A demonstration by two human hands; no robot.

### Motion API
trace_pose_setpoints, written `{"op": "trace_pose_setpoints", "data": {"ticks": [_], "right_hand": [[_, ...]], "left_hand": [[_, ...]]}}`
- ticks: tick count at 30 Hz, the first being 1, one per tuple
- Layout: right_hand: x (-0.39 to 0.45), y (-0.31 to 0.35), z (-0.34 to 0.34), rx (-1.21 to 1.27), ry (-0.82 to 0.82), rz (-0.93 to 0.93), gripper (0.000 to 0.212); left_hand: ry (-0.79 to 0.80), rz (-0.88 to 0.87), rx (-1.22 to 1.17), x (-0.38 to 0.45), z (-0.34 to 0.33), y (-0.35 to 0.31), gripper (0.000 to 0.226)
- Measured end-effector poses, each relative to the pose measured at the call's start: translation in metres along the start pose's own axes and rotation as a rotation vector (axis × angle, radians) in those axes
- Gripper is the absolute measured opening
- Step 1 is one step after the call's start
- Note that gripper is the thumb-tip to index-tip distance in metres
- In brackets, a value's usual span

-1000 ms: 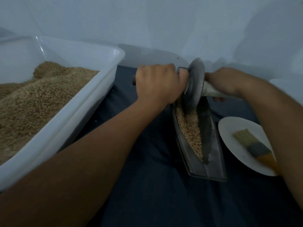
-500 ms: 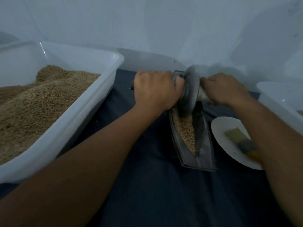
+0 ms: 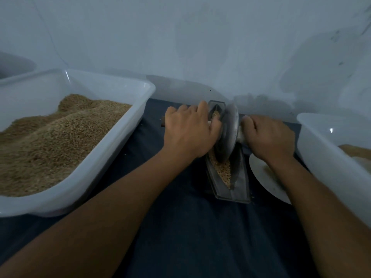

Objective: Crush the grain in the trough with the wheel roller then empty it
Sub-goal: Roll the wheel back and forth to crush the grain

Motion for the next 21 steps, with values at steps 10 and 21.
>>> {"op": "trace_pose_setpoints", "data": {"ticks": [10, 21], "right_hand": [[-0.004, 0.0, 0.006, 0.01, 0.039, -0.051, 0.053], [0.009, -0.002, 0.01, 0.027, 0.291, 0.041, 0.065]], "left_hand": [[-0.005, -0.024, 0.032, 0.002, 0.004, -0.004, 0.047], [0.087, -0.029, 0.02, 0.009, -0.002, 0.002, 0.048]]}}
Point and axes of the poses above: each hand's wrist, its own x-axis towards the middle knuckle, its own z-axis out of the back of the hand, y = z × x, the point moved 2 cm from there along x, towards the middle knuckle, and after that the axes turned 6 degrees about -x, right-handed, at the moved point
